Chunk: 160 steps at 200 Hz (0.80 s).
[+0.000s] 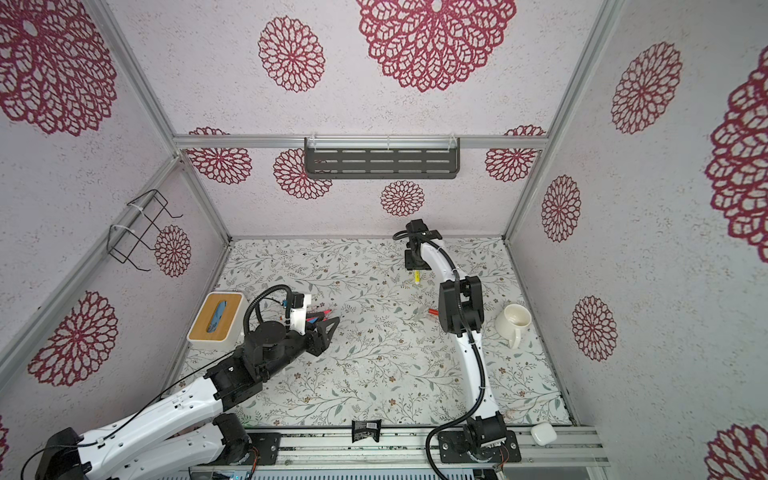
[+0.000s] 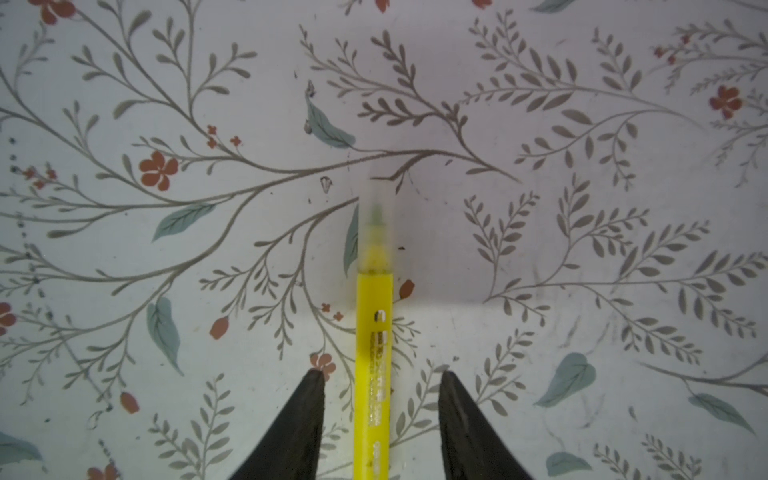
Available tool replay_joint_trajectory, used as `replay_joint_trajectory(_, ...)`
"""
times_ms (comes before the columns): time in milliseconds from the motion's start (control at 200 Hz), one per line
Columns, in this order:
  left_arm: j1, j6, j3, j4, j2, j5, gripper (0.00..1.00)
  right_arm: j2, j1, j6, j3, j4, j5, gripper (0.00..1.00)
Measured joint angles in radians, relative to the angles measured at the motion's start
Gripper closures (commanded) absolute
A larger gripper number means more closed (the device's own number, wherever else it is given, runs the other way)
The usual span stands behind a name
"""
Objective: Insert the pens into the pen caps
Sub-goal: 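Carry the capped highlighter away with the right gripper while the left gripper opens, then set the highlighter down with the right gripper while the left gripper moves over markers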
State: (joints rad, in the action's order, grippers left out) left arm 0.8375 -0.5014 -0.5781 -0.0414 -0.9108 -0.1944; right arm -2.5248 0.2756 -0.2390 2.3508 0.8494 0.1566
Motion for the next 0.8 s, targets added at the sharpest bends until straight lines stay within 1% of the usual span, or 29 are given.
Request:
replay_joint_trajectory(75, 0.000, 0.000, 0.001, 0.006, 0.000, -0.002, 0.44, 0.037, 0.000, -0.001, -0.039, -0.010, -0.002, 0.54)
replay_joint_trajectory(180, 0.000, 0.004, 0.001, 0.013, 0.000, -0.010, 0.43, 0.139, 0.006, 0.000, -0.134, -0.029, -0.004, 0.53)
replay_joint_trajectory(330, -0.004, 0.008, -0.001, 0.027, -0.003, -0.033, 0.38, 0.345, 0.021, 0.002, -0.309, -0.106, -0.038, 0.51)
replay_joint_trajectory(410, -0.019, 0.002, -0.018, 0.065, -0.028, -0.050, 0.38, 0.479, 0.033, 0.002, -0.441, -0.188, -0.076, 0.49)
replay_joint_trajectory(505, -0.070, -0.019, -0.072, 0.144, -0.096, -0.059, 0.38, 0.632, 0.048, 0.001, -0.610, -0.301, -0.138, 0.47)
replay_joint_trajectory(595, -0.149, -0.043, -0.127, 0.208, -0.172, -0.049, 0.38, 0.766, 0.060, -0.007, -0.782, -0.415, -0.223, 0.43)
replay_joint_trajectory(695, -0.230, -0.056, -0.163, 0.253, -0.247, -0.023, 0.39, 0.879, 0.069, -0.008, -0.953, -0.525, -0.319, 0.37)
replay_joint_trajectory(801, -0.293, -0.056, -0.213, 0.301, -0.342, -0.005, 0.39, 0.977, 0.087, -0.007, -1.099, -0.604, -0.378, 0.32)
